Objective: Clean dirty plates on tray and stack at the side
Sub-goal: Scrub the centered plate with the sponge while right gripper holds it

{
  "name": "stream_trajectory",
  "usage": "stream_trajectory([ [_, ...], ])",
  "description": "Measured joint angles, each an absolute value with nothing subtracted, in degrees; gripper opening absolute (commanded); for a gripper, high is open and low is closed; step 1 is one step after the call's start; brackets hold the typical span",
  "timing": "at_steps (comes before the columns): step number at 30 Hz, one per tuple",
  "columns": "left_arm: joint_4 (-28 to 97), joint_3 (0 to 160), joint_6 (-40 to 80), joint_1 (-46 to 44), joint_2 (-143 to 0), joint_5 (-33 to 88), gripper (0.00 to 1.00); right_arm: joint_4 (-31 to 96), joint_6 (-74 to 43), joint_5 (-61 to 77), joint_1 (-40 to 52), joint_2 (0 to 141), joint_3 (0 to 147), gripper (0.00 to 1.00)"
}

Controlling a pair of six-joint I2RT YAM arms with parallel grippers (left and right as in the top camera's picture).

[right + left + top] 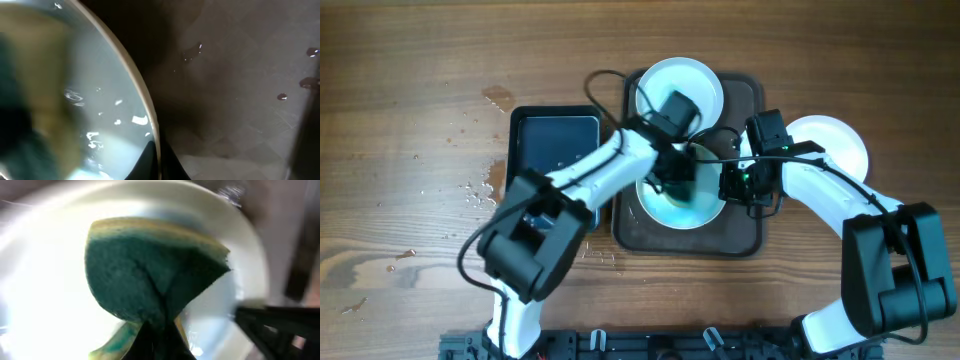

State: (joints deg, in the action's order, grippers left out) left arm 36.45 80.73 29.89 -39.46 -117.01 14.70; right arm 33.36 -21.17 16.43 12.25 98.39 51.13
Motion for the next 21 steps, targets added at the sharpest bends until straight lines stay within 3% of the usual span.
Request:
stream_trajectory([
  [7,35.6,80.8,29.4,-41.6,-119.1,25.0,0.04,33.8,-21.1,16.0,12.2,98.4,51.1,0.04],
  [13,44.0,81.3,27.5,-39.2,-119.1,27.7,0.04,34.0,-21.1,16.1,12.2,98.4,51.1,0.04],
  [21,51.4,81.2,27.2,-32.3,-115.5,10.9,0.04,33.9,-21.1,16.2,12.2,98.4,51.1,0.04],
])
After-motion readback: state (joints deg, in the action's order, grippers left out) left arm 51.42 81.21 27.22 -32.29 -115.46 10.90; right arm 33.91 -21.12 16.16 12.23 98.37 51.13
